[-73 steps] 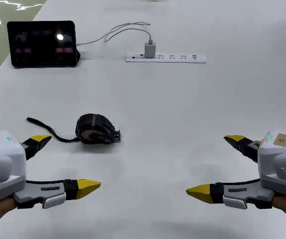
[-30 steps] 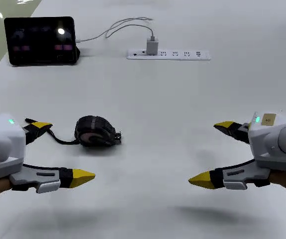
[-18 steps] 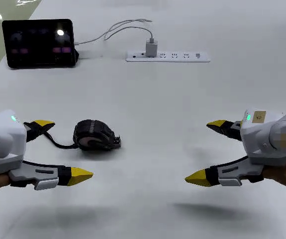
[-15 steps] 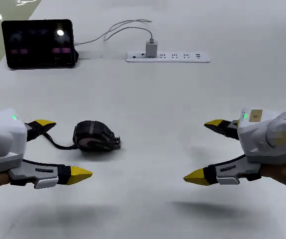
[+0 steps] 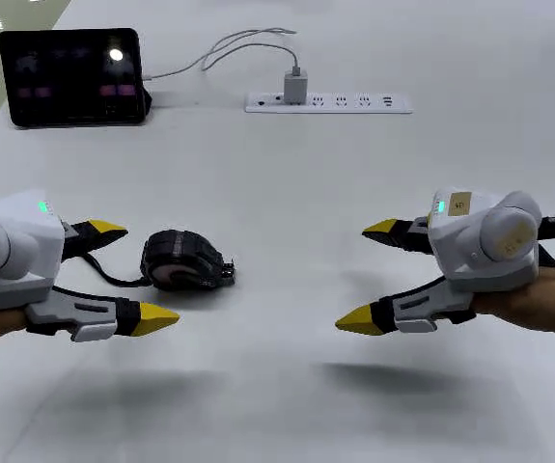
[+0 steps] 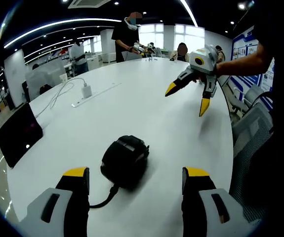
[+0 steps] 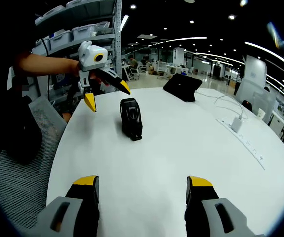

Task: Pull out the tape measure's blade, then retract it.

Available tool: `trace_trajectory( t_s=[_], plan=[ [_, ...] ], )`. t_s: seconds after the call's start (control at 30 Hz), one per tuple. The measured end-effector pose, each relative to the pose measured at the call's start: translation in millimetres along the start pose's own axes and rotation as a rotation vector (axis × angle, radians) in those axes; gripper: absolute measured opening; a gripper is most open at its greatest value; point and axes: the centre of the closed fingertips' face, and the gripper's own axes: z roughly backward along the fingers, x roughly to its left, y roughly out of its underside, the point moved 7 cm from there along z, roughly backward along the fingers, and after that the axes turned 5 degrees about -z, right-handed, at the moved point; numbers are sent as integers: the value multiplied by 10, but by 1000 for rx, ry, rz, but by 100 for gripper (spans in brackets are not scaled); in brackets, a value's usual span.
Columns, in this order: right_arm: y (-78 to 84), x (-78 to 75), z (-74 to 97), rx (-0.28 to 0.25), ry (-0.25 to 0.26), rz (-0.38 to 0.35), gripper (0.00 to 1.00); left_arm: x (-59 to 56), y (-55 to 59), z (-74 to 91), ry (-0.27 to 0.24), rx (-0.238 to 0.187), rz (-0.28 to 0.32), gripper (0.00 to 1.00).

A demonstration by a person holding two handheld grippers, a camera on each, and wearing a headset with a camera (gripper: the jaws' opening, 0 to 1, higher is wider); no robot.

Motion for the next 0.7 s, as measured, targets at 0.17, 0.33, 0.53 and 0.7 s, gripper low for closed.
trace_trajectory(
  t_s=[0.17,0.33,0.53,0.7],
  plan=[
    [-67,-6,-106,-10,-36,23,66,42,4,-25,12,19,-24,67],
    [-135,-40,-200,-17,-53,43,64,88,4,-47,25,41,-44,64],
    [-240,-54,-335,-29,-79,69,60,131,-8,-100,46,73,-76,59],
    [-313,-53,-449,-39,-111,97,53,168,-18,-156,71,115,-120,56]
  ],
)
